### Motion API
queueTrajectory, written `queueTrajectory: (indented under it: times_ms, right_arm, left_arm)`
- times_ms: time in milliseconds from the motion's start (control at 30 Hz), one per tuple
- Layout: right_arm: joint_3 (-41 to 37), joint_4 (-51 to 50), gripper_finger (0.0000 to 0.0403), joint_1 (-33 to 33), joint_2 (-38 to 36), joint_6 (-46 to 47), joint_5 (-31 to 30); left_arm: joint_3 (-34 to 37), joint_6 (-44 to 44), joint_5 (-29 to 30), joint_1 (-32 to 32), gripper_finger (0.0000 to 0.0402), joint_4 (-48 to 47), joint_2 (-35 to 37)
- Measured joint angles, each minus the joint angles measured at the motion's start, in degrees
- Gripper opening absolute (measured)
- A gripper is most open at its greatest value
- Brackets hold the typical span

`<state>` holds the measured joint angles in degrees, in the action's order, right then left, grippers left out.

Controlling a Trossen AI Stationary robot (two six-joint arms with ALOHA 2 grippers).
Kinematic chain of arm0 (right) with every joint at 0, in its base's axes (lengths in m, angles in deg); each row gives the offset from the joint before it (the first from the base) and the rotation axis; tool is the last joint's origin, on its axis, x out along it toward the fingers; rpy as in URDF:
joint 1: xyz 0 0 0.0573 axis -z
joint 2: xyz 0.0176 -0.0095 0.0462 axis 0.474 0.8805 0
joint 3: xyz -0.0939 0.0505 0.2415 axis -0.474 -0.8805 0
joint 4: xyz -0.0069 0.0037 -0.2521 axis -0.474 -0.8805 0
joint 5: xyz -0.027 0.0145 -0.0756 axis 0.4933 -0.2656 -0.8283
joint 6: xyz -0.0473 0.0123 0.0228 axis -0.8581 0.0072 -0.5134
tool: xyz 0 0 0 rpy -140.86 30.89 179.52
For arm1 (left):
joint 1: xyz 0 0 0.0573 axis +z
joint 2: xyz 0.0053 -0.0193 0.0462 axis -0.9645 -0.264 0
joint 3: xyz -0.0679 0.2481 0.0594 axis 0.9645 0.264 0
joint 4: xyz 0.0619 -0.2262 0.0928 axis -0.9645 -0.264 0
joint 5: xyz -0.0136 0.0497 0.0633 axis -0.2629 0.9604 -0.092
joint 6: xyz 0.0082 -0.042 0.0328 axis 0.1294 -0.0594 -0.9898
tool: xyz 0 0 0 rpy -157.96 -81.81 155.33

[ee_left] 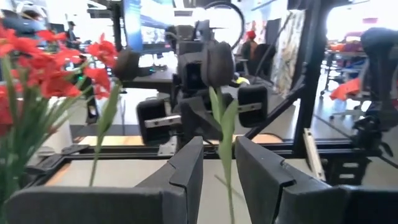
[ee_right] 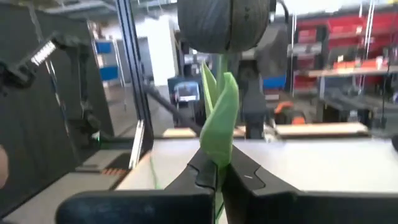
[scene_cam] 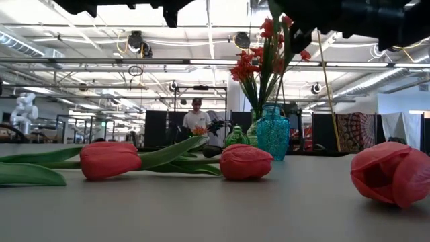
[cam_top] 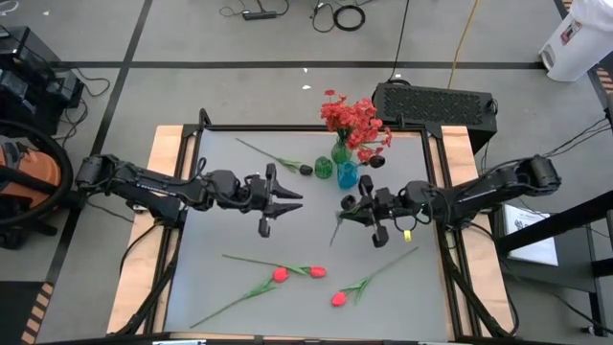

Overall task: Sort flowers into vase by color
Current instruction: Put the right black flower into the blue vase

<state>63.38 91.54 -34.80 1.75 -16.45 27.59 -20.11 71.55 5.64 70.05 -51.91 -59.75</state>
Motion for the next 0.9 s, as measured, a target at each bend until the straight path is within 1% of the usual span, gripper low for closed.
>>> queueTrajectory:
  times_ms: [67,167,267,333,500,633,767,900]
  right_arm:
    - [0.1,3.0,0.0000,0.0,1.6,-0.5,0.0]
    - [2.2,2.6,0.0000,0.0,3.5,-1.2,0.1]
    - [6.0,-0.7,0.0000,0.0,5.6,-2.9,0.4]
    - [8.5,-4.6,0.0000,0.0,7.0,-4.5,0.5]
    - [13.3,-8.5,0.0000,0.0,9.5,-7.2,0.5]
    - [14.0,-8.8,0.0000,0.0,10.1,-7.8,0.3]
    - [14.1,-9.0,0.0000,0.0,10.1,-7.8,-1.6]
    - [14.1,-8.9,0.0000,0.0,10.1,-7.8,-1.1]
  left_arm:
    - [0.0,0.0,-0.8,0.0,0.0102,0.0,0.0]
    - [-0.1,0.4,-0.9,0.0,0.0102,1.5,-1.0]
    - [-0.3,1.4,-1.9,0.0,0.0102,5.1,-3.6]
    - [-1.6,1.4,-3.0,0.0,0.0102,5.9,-5.8]
    - [-4.3,1.2,-4.0,0.0,0.0102,5.3,-9.2]
    - [-5.4,1.0,-5.6,0.0,0.0102,4.4,-9.7]
    - [-5.7,1.0,-6.4,0.0,0.0102,4.4,-9.8]
    - [-5.7,1.3,-6.5,0.0,0.0102,4.6,-9.8]
